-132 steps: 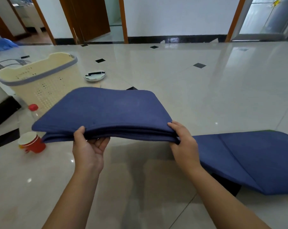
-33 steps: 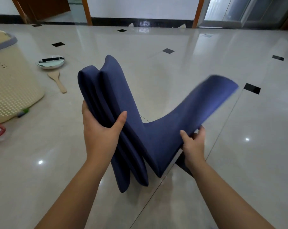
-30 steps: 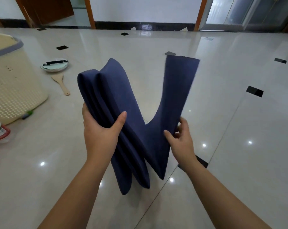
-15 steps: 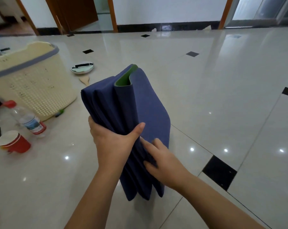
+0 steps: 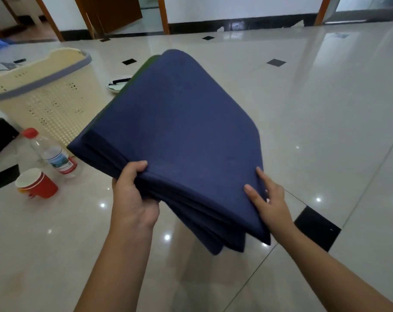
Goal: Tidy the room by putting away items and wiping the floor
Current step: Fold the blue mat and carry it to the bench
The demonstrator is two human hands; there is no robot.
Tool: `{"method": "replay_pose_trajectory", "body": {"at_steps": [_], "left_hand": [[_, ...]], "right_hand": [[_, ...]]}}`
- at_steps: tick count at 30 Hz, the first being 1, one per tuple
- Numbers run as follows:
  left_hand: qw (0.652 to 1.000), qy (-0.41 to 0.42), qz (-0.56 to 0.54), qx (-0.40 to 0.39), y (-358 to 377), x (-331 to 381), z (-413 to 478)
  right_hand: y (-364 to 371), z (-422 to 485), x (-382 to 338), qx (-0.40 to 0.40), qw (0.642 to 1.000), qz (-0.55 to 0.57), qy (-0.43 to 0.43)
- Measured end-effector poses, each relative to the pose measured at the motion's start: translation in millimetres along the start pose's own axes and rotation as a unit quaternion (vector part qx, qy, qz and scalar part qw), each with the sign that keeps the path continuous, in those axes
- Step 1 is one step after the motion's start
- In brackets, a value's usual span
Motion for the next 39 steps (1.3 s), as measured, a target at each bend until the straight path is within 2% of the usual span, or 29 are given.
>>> {"method": "replay_pose_trajectory", "body": {"at_steps": [4,7,9,10,12,13,17,19,21,22,23,24,26,29,31,33,35,39], "left_hand": [[0.991,-0.101,-0.085,-0.024,-11,-33,-3],[0.976,-0.196,-0.093,-0.035,-50,-74,5],[0.957,-0.290,-0.004,-0.012,-83,-97,5],[0.937,-0.339,0.089,0.004,-101,-103,3],[0.867,-0.401,0.296,-0.006,-129,-103,2],[0.830,-0.413,0.375,-0.018,-137,-96,4],[0.746,-0.350,0.565,-0.045,-127,-55,21],[0.678,-0.300,0.670,-0.033,-111,-37,28],[0.619,-0.196,0.760,-0.007,-94,-25,36],[0.608,-0.126,0.784,0.007,-88,-22,41],[0.620,-0.058,0.782,0.015,-81,-22,46],[0.648,-0.002,0.762,0.012,-76,-26,53],[0.694,0.028,0.719,-0.028,-73,-42,69],[0.690,-0.069,0.713,-0.106,-91,-72,97],[0.722,-0.126,0.669,-0.123,-107,-82,105],[0.763,-0.129,0.622,-0.118,-116,-86,108],[0.788,-0.128,0.592,-0.110,-119,-90,111],[0.798,-0.156,0.576,-0.087,-122,-93,120]], "right_hand": [[-46,10,-16,0.068,0.995,-0.051,-0.058],[-56,12,2,0.062,0.988,-0.137,-0.045],[-51,9,34,0.008,0.977,-0.214,0.021],[-45,4,50,-0.039,0.964,-0.256,0.062],[-35,-11,77,-0.120,0.932,-0.329,0.094],[-33,-16,85,-0.125,0.931,-0.330,0.091],[-39,-6,81,-0.030,0.974,-0.202,0.096],[-40,1,82,0.005,0.983,-0.132,0.127],[-38,0,87,0.000,0.984,-0.072,0.163],[-36,-3,91,-0.011,0.982,-0.046,0.183],[-35,-6,94,-0.021,0.979,-0.021,0.203],[-35,-8,98,-0.029,0.975,-0.001,0.218],[-35,-8,105,-0.040,0.971,0.024,0.236],[-34,-5,110,-0.054,0.967,0.046,0.244],[-32,-3,114,-0.068,0.965,0.061,0.246],[-31,-2,117,-0.076,0.962,0.076,0.251],[-31,0,122,-0.080,0.957,0.093,0.262],[-29,3,131,-0.066,0.944,0.107,0.305]]}}
Point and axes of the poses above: each hand's wrist, its own z-axis towards the middle knuckle, its own y-axis out of the palm, x = y × z, the point moved 1 cm from there along z, towards the middle knuckle, and after that the axes turned 7 degrees about -z, right-handed, at the moved point
